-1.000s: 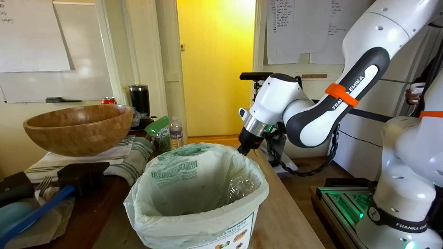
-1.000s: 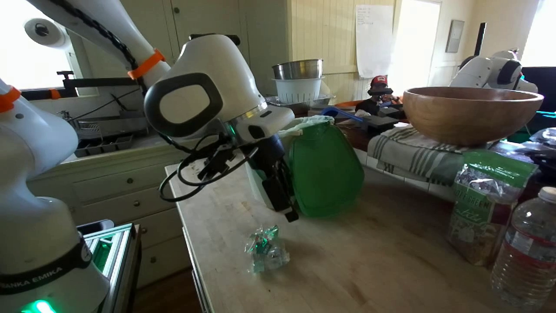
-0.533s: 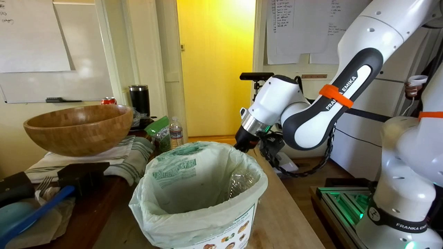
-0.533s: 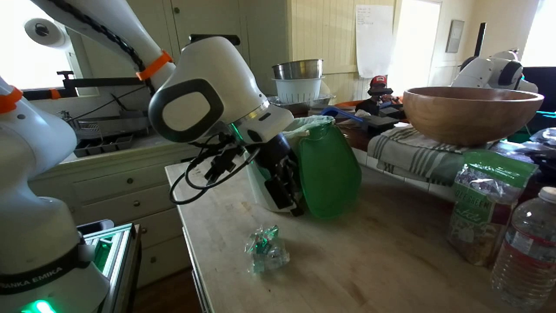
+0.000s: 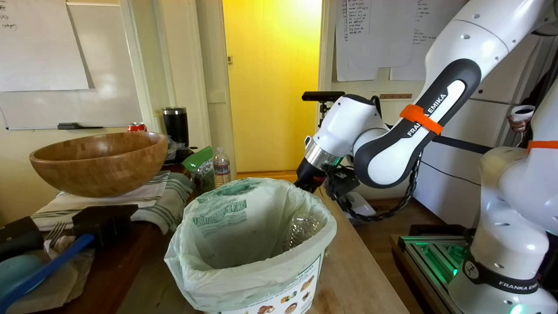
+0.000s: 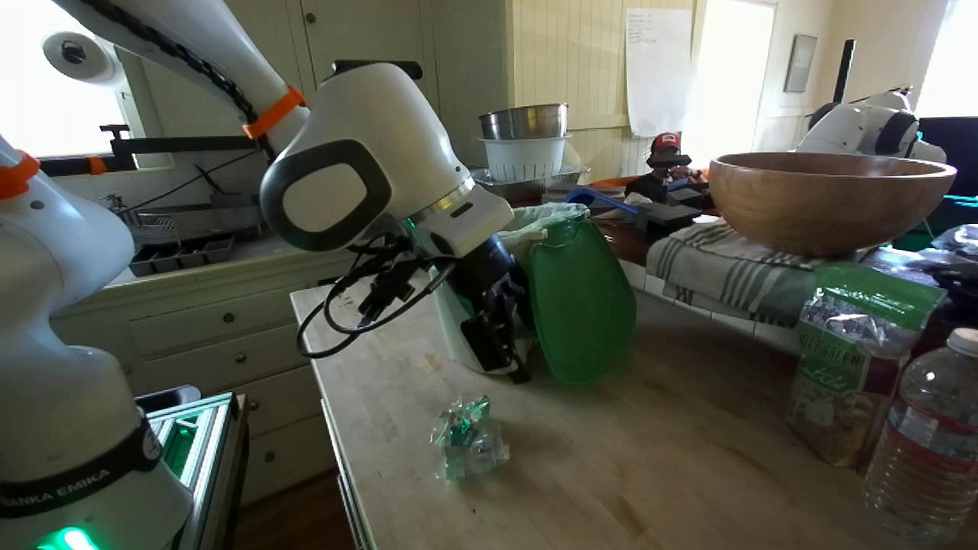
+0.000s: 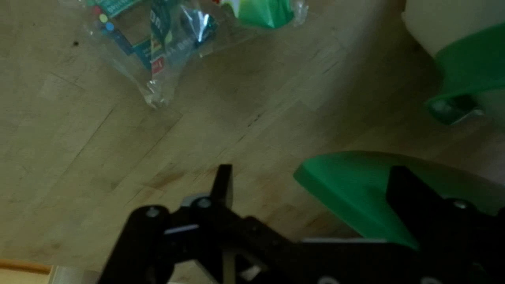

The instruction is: Close the lid of the bin

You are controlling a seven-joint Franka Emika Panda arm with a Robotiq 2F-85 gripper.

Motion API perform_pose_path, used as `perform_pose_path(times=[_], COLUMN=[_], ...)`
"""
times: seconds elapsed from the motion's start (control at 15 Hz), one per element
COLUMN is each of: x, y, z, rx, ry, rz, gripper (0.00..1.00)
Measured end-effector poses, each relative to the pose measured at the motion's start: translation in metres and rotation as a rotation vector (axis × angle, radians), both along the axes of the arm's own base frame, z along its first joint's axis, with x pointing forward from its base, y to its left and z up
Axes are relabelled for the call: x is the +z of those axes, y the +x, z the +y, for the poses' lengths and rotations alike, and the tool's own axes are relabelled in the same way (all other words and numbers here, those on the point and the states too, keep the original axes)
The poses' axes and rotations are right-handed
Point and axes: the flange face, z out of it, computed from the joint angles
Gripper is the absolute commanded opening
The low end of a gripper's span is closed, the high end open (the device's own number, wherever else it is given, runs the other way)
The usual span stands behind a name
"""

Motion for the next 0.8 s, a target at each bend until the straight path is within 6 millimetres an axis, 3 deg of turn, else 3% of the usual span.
perform_pose_path(times=[0.13, 0.2, 0.27, 0.33, 0.6, 0.8], x=[-0.007, -0.010, -0.013, -0.015, -0.020, -0.017], y=[-0.001, -0.002, -0.002, -0.002, -0.001, 0.001], z=[-0.002, -0.002, -0.003, -0.003, -0.001, 0.002], rx=[-0.021, -0.034, -0.047, -0.064, -0.139, -0.180], ry=[0.019, 0.030, 0.042, 0.058, 0.127, 0.165], rz=[0.012, 0.016, 0.019, 0.020, 0.007, -0.023], gripper=[0.99, 0.91, 0.74, 0.70, 0.36, 0.32])
